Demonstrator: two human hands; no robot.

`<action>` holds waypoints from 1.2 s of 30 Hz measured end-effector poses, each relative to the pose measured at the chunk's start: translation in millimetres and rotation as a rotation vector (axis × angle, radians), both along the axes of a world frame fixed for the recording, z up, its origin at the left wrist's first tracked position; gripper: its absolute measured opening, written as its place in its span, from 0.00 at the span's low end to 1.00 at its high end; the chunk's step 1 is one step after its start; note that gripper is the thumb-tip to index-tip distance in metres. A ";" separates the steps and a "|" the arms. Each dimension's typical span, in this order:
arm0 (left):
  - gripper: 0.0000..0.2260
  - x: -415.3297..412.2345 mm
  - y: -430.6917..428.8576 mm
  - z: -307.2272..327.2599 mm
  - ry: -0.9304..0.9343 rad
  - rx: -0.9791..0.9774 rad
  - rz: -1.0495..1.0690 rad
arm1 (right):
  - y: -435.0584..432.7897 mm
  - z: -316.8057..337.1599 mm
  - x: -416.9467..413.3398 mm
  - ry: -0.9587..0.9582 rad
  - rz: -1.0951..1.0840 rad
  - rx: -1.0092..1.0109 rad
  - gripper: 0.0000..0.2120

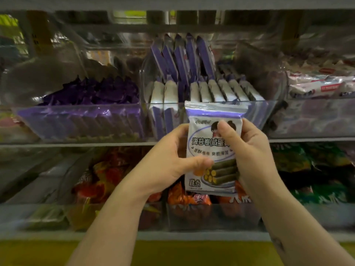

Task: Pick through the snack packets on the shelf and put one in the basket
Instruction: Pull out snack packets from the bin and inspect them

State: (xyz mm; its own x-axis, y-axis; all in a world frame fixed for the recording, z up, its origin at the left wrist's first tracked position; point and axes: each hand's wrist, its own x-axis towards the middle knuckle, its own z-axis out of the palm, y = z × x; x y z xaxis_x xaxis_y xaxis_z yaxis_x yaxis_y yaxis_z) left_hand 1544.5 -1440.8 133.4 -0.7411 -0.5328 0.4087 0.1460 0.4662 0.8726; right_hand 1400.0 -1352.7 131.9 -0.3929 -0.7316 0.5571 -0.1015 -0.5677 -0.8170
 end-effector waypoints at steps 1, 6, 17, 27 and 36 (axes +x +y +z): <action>0.29 0.9 -0.9 -4.4 -0.026 0.010 -0.002 | -0.4 -5.4 -1.5 -0.014 0.028 0.033 0.14; 0.20 7.9 -3.6 -14.7 0.011 0.072 -0.008 | -0.8 -25.0 -6.3 -0.014 0.133 0.105 0.15; 0.12 7.4 3.5 -28.6 0.184 0.310 0.025 | 2.1 -37.7 -5.8 -0.053 0.158 0.181 0.16; 0.12 6.5 2.1 -34.4 0.206 0.393 0.104 | -1.7 -42.4 -4.7 -0.054 0.137 0.228 0.17; 0.12 10.7 -0.1 -35.0 0.224 0.471 0.165 | -2.3 -43.5 -16.7 0.102 0.330 0.356 0.22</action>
